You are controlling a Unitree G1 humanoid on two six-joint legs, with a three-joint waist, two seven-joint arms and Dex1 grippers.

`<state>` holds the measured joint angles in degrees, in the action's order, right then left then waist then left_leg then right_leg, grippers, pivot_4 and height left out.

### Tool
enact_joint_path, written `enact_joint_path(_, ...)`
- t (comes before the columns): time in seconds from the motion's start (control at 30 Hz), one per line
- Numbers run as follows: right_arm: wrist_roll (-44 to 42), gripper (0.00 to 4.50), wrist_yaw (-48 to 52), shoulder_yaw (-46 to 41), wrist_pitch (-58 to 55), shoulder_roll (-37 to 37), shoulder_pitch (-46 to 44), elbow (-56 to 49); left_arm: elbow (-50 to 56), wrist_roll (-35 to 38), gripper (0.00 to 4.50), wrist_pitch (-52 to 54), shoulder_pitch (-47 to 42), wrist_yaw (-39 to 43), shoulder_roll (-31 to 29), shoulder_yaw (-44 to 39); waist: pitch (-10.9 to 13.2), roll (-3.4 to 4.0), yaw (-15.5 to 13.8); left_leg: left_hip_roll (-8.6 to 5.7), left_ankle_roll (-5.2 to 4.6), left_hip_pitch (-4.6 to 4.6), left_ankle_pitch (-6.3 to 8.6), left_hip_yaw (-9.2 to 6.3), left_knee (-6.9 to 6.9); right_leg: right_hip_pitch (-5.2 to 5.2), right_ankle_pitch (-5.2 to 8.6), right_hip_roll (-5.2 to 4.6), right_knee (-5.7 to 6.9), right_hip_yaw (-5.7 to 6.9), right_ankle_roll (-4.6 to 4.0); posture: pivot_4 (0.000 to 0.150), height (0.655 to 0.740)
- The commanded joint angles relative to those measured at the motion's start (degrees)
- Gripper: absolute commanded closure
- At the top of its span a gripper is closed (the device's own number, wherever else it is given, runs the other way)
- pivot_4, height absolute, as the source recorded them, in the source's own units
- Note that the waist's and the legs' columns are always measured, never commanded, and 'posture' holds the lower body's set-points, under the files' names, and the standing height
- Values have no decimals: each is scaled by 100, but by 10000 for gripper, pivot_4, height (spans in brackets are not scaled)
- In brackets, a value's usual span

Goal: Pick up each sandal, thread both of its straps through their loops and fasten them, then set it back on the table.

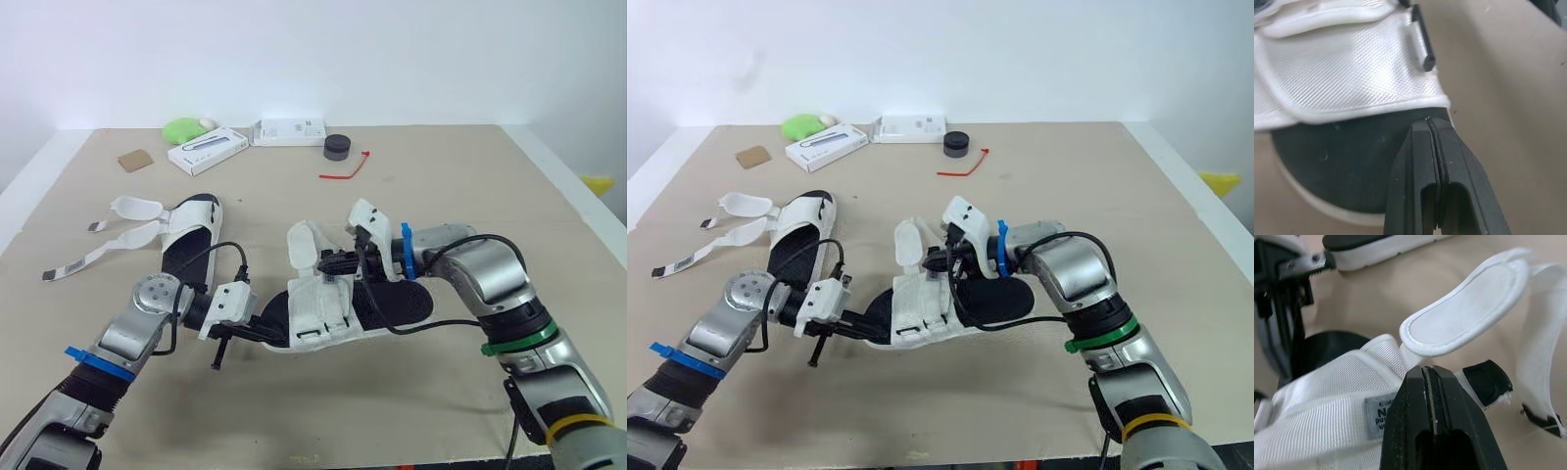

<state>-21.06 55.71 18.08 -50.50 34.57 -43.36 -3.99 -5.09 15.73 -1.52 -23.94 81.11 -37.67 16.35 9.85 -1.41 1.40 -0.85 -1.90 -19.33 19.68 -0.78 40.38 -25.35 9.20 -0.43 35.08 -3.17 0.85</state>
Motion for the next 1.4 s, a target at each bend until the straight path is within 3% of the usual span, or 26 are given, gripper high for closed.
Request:
enact_joint_path(0.03, -18, 44314, -51, -43, -405, 166, 196, -161, -501, -386, 45000, -218, -133, 18, -157, -6, -1, 2, 0, 0, 1, 0, -1, 0, 0, 0, 0, 2, 0, -1, 0, 1500, 7400)
enact_joint_path(0.27, -506, 44314, -425, -785, -992, -264, 81, -72, -590, -373, 45000, -344, -204, 91, -77, 53, -6, 5, -1, -5, 5, 2, -3, 1, 1, 5, -2, 1, 1, -3, 4, 1500, 7400)
enact_joint_path(0.4, -956, 31423, -378, -1215, -1528, -323, -193, -62, -457, -345, 45000, -295, -128, 110, -63, 75, -3, 9, -1, -5, 7, -2, -5, 1, 1, -1, -4, 1, 1, -3, 5, 1500, 7400)
enact_joint_path(0.5, -1326, 17131, -472, -1613, -2070, -389, -473, 10, -343, -313, 45000, -232, -60, 125, -58, 80, -2, 11, -1, -4, 7, -7, -4, -2, 0, -6, -2, -6, 1, 0, 3, 1500, 7400)
enact_joint_path(0.63, -1656, 1335, -1013, -2284, -2953, -883, -902, 469, -281, -324, 45000, -204, -24, 132, -40, 77, -3, 12, 0, -5, 5, -11, -3, -7, -1, -7, -2, -23, -1, 6, 3, 1500, 7400)
enact_joint_path(0.9, -1544, 1335, -2037, -3245, -3893, -1854, -1593, 1925, -254, -349, 45000, -185, -31, 120, 10, 89, -7, 19, 1, -15, 6, -28, -3, -36, -3, -13, -4, -44, 2, 39, 0, 1500, 7400)
enact_joint_path(1.17, -1517, 1335, -2286, -3413, -3788, -1746, -1841, 2504, -98, -337, 45000, -94, 124, 65, -51, 23, -15, 34, 2, -41, 55, -123, -31, -42, -6, -102, -9, -74, 14, 44, 10, 1500, 7400)
enact_joint_path(1.4, -1487, 1335, -2208, -3175, -3577, -1559, -1905, 2706, -78, -356, 45000, -69, 167, 65, -50, -2, -18, 38, 18, -41, 57, -122, -32, -44, -6, -99, -10, -71, 14, 46, 12, 1500, 7400)
